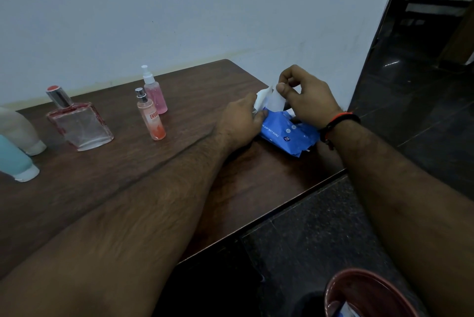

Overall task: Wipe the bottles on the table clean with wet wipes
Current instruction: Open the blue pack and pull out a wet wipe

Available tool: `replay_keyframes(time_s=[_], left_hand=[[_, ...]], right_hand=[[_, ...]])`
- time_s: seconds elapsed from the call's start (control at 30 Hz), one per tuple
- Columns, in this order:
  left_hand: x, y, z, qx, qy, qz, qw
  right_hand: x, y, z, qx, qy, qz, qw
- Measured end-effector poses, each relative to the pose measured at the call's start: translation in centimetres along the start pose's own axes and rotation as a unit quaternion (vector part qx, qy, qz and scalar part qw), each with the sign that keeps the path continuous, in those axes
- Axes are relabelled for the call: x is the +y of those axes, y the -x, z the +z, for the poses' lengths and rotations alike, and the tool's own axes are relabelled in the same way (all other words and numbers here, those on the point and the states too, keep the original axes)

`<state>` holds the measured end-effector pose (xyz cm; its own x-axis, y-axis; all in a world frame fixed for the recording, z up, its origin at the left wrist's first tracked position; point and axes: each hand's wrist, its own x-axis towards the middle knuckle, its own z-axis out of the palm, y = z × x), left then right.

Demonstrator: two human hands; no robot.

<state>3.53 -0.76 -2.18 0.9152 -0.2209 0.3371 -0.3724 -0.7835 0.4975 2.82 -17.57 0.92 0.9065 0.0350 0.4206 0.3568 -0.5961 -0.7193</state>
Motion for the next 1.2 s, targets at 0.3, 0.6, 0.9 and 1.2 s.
replay_keyframes(time_s=[0.3,0.6,0.9,1.2], left_hand=[[0.4,0.6,-0.1,0.021,0.093,-0.006,0.995],[0.4,0.5,0.2,-0.006,0.107,0.004,0.994],[0.3,0.2,-0.1,-0.037,0.062,-0.007,0.997],[0.4,-0.3,-0.4,-0.088,0.022,-0.024,0.996]], right_hand=[[-0.2,-0.4,-0.5,-0.047,0.068,0.027,0.996],[0.1,-0.4,0.0,-0.033,0.088,0.003,0.996],[-0.1,-0.5,0.3,0.037,0.049,-0.032,0.998],[-1.4,-0.2,0.2,0.108,-0.117,-0.047,0.986]])
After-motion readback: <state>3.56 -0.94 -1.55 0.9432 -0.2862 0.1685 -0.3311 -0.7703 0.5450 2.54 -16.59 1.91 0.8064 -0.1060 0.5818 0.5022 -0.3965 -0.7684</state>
